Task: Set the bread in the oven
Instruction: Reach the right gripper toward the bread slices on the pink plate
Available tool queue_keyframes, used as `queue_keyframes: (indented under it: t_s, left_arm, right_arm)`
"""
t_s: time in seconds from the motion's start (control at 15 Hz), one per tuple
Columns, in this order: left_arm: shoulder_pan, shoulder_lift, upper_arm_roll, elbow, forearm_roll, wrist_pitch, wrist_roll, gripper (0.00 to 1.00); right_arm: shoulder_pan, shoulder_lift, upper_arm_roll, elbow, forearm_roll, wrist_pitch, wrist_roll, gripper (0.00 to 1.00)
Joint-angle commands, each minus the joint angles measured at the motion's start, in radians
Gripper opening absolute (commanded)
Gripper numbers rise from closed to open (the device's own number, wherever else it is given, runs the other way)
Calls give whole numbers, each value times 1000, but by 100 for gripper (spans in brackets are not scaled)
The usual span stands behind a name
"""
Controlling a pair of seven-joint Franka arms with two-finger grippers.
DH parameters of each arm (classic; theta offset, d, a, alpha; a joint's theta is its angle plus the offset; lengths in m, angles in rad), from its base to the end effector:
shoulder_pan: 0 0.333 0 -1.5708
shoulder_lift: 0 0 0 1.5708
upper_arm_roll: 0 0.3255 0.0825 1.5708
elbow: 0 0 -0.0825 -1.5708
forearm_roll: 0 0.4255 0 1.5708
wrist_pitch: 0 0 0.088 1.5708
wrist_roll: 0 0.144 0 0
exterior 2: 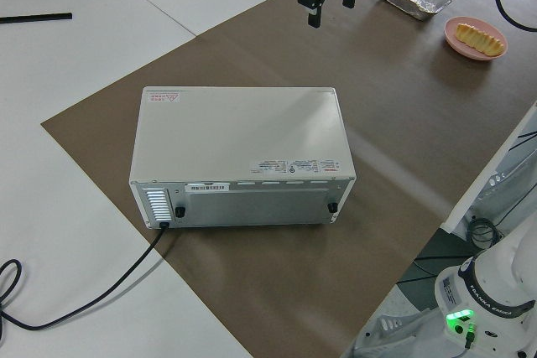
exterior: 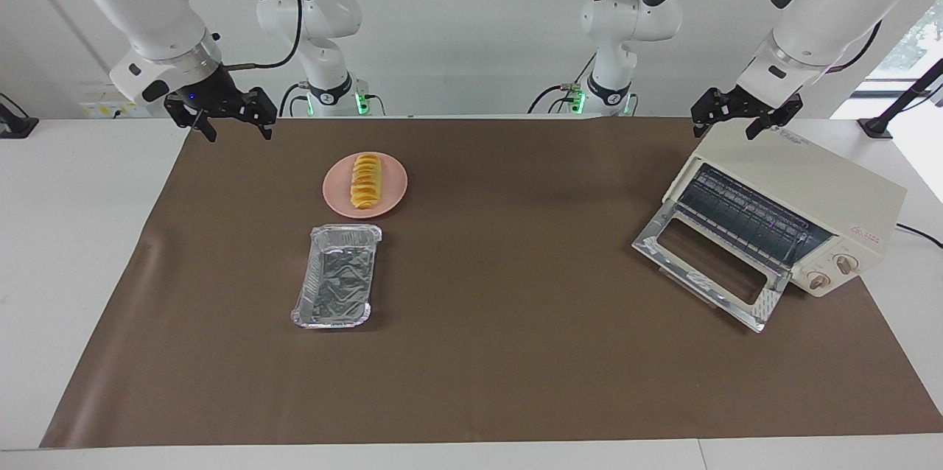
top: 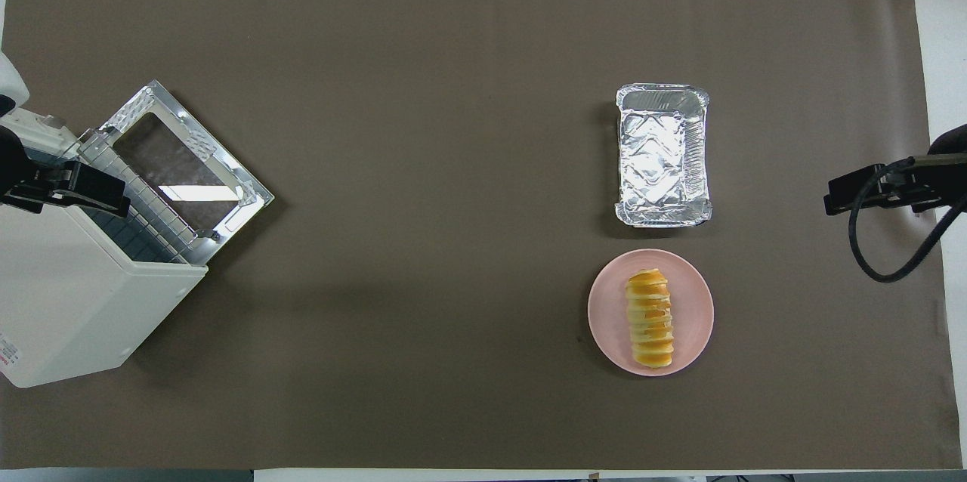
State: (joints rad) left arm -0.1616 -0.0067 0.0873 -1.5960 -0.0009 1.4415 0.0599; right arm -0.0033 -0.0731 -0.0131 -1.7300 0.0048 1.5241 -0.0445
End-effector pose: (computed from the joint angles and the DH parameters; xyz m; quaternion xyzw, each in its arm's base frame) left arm 0.5715 -0.0425 0.5783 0.9950 -0.0669 -0.0738 0.0002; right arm 0.5576 -0.0086 0.5549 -0.9977 -0.0140 0.0662 0.0049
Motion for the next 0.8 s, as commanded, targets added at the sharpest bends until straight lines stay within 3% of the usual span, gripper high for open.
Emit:
queue_keyframes:
  t_s: [0.0, 0.27, 0.47, 0.74]
  left_arm:
    - [4, -30, 2, -33, -13, 19, 5, 100]
    - [4, -32, 2, -33, -13, 19, 5, 100]
    - [4, -30, 2, -33, -13, 19, 5, 100]
    - [4, -30, 2, -33, -13, 19, 5, 100]
  right_arm:
    - [2, -62, 10, -100, -2, 14, 0, 100]
    - [81, -161, 36, -370, 44, 220, 165, 100]
    - [172, -162, 36, -480, 67, 295, 267, 100]
    - [275, -159, 36, -661, 96, 525, 386, 100]
